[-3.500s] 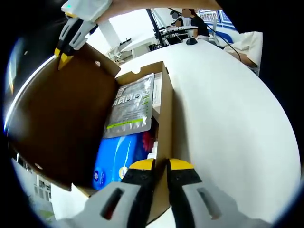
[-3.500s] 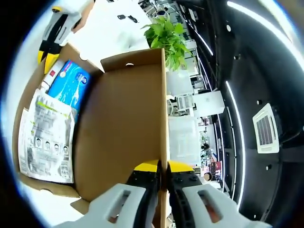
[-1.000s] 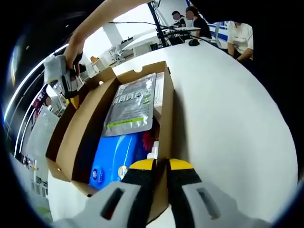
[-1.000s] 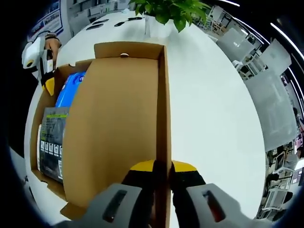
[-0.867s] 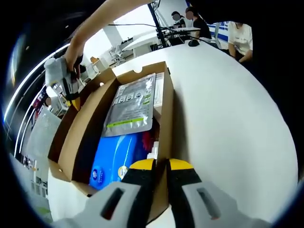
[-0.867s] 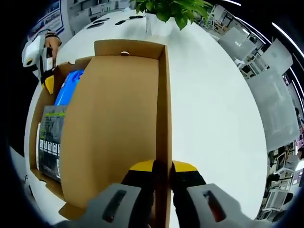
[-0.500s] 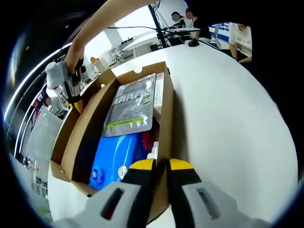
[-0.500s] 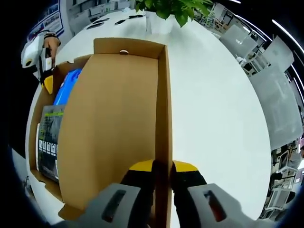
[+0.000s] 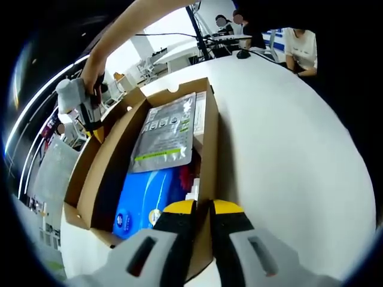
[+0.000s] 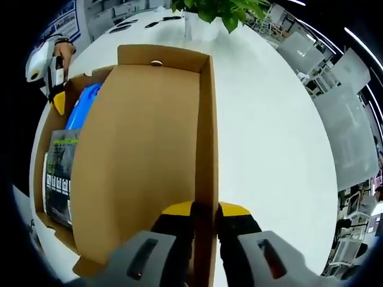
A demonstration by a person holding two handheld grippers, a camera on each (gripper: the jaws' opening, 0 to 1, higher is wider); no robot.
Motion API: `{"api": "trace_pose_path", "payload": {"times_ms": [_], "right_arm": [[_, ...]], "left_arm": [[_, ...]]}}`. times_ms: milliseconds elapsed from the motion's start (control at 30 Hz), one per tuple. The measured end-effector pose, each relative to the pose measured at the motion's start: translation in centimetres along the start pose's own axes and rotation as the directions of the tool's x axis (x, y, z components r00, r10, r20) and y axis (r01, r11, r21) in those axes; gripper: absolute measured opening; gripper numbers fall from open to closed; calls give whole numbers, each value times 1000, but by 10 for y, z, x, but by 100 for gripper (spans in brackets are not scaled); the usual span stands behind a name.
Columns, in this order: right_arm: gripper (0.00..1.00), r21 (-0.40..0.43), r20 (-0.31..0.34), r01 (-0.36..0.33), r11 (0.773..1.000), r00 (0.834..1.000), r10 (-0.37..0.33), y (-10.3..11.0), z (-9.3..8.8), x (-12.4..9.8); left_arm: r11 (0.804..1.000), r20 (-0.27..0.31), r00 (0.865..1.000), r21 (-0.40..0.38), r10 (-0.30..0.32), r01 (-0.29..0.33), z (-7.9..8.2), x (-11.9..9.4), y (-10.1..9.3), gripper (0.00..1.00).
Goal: Operate the shoe box by opening the lid, removing the specified soft item, and placing it in the target area until the item is outside and the box remains undamaged.
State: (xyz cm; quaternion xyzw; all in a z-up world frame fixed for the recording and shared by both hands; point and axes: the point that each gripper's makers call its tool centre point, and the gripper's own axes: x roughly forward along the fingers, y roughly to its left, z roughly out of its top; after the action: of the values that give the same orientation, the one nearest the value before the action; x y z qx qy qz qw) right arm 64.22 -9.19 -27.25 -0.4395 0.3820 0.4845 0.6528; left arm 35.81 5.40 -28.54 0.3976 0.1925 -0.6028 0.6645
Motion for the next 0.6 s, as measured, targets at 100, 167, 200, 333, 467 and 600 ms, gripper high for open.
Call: {"api": "trace_pose_path", "payload": {"times_ms": [100,167,200,333,467,600], "right_arm": [[17,-5,-8,23,1000,1000,-23,-2,1,-3],[20,-6,-13,45,999,999,-46,-5,2,-6],[21,-9,-15,55,998,998,-56,-7,2,-8],[22,-3,-17,75,997,997,-75,-8,4,-14],[26,2,-2,82,997,997,-81,-4,10,-24],[34,-13,-15,66,998,998,-66,-3,12,-25]], "left_arm": [[1000,0,1000,-1,0,0,0,0,0,9],[1000,0,1000,-3,-1,1,0,0,-1,9],[1000,0,1000,-2,-1,1,1,0,-2,9],[1000,5,1000,-3,-4,4,2,-1,-2,9],[1000,8,1000,-9,-8,8,2,0,-2,9],[1000,1,1000,-6,-4,4,1,0,-2,9]]}}
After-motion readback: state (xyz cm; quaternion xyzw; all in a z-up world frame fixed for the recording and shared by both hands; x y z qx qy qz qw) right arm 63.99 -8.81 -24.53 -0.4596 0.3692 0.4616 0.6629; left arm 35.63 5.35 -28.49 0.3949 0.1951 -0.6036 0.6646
